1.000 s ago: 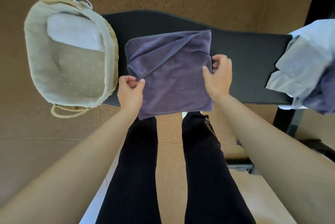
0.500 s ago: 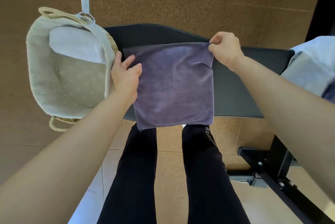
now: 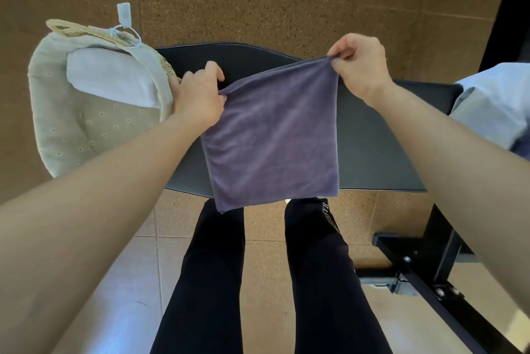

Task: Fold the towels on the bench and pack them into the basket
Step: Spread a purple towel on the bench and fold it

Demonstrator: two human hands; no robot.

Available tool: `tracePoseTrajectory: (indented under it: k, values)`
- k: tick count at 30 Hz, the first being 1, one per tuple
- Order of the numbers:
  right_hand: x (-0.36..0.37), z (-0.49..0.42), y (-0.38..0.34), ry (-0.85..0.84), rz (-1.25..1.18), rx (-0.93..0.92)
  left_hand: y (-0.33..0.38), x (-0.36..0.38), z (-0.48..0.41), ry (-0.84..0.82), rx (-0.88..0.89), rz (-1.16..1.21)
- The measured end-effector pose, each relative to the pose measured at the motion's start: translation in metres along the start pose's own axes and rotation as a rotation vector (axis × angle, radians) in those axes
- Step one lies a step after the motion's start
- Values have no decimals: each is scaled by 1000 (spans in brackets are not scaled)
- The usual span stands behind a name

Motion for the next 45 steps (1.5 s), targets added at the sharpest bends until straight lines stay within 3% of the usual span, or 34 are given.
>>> tracePoseTrajectory:
  k: [4,7,9,13,16,18,24,28,34,39,45]
  values:
    - [3,-5,1,69,-6,-15,7,-5,-4,-53,13,-139]
    - [7,-5,9,55,-3,14,6,-12,-7,-39,2,-51]
    - [5,-2,12,71,-26,42,3,-18,-6,48,-15,55]
    - [13,20,27,24,-56,109,6,-30,27,397,99,162]
    - [23,52,47,11,-56,159,0,-2,75,403,124,259]
    - [32,78,62,-2,-46,195,-16,25,110,363,22,313]
    - [49,151,102,18,-2,373,-62,118,193,47,-546,549]
    - [64,182,122,-77,32,519,-67,157,215,-99,-839,761]
    - [74,207,138,-236,-123,570,-58,161,214,-107,-785,740]
    - [56,228,135,-221,-234,587,-64,133,231,36,-788,898]
    - [27,228,97,-135,-538,497,-56,77,211,30,-583,1146]
Point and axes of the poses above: each hand's wrist, its own z-axis away from the middle knuckle, its own x-axis out of the palm, y = z × x, the point moved 8 cm from there along -z, towards the middle knuckle
